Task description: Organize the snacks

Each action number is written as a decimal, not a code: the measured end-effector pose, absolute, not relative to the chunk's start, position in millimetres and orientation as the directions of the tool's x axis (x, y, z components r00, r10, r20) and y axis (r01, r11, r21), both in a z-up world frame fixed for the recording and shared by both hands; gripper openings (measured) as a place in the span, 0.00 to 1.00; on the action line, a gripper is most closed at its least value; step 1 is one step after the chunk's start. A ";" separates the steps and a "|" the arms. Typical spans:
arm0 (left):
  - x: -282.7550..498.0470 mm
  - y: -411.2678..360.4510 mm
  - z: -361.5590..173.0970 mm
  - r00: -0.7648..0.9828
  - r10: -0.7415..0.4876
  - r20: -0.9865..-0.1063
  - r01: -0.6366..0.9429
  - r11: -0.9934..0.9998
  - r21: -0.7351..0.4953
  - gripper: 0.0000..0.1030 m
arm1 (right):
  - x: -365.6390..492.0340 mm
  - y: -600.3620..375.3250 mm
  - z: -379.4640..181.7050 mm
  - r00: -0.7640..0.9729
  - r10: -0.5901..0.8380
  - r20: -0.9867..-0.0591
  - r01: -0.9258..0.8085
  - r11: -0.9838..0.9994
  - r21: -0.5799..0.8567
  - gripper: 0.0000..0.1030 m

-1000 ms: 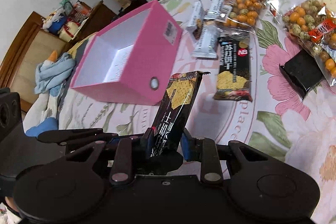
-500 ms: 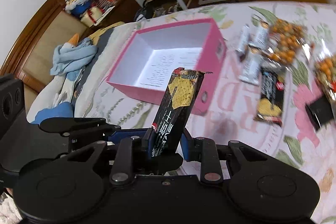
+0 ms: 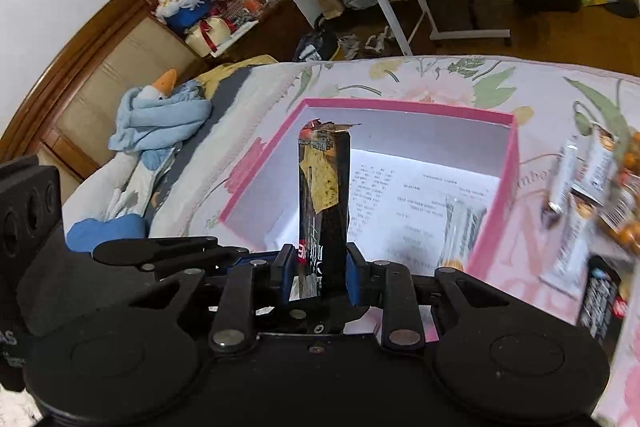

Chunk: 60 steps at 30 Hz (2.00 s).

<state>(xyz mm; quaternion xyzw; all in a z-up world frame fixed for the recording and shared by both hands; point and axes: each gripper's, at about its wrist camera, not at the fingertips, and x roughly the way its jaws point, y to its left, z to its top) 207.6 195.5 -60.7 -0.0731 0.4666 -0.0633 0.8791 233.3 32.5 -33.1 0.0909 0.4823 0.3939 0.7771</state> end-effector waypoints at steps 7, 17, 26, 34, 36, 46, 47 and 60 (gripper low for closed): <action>261.6 210.8 -111.3 0.476 -0.182 -0.860 0.004 0.979 -0.205 0.48 | 288.0 56.9 -77.3 0.165 0.660 -0.733 -0.481 0.703 0.524 0.31; 280.7 202.9 -138.0 0.470 -0.090 -0.878 0.007 0.995 -0.098 0.51 | 304.3 74.6 -107.1 0.146 0.597 -0.789 -0.443 0.752 0.487 0.32; 243.5 204.9 -90.9 0.552 -0.108 -0.827 0.044 0.994 -0.100 0.61 | 273.3 47.6 -58.3 0.301 0.554 -0.777 -0.498 0.786 0.367 0.47; 199.3 181.8 -20.4 0.592 -0.172 -0.787 0.157 0.983 -0.096 0.61 | 232.6 -18.3 -0.5 0.324 0.525 -0.787 -0.517 0.795 0.317 0.49; 193.1 172.3 -6.2 0.582 -0.190 -0.790 0.180 0.978 -0.103 0.61 | 220.3 -32.5 10.0 0.332 0.500 -0.800 -0.532 0.800 0.279 0.49; 186.5 102.1 -0.8 0.494 -0.319 -0.809 0.309 0.934 -0.180 0.61 | 173.6 -103.6 24.2 0.368 0.451 -0.813 -0.606 0.779 0.158 0.52; 189.7 93.4 -5.6 0.479 -0.330 -0.813 0.314 0.930 -0.192 0.61 | 172.2 -109.4 21.0 0.374 0.450 -0.811 -0.608 0.779 0.152 0.52; 235.0 32.6 -58.1 0.470 -0.345 -0.812 0.241 0.936 -0.258 0.57 | 195.5 -141.1 -42.1 0.441 0.470 -0.765 -0.586 0.796 0.151 0.55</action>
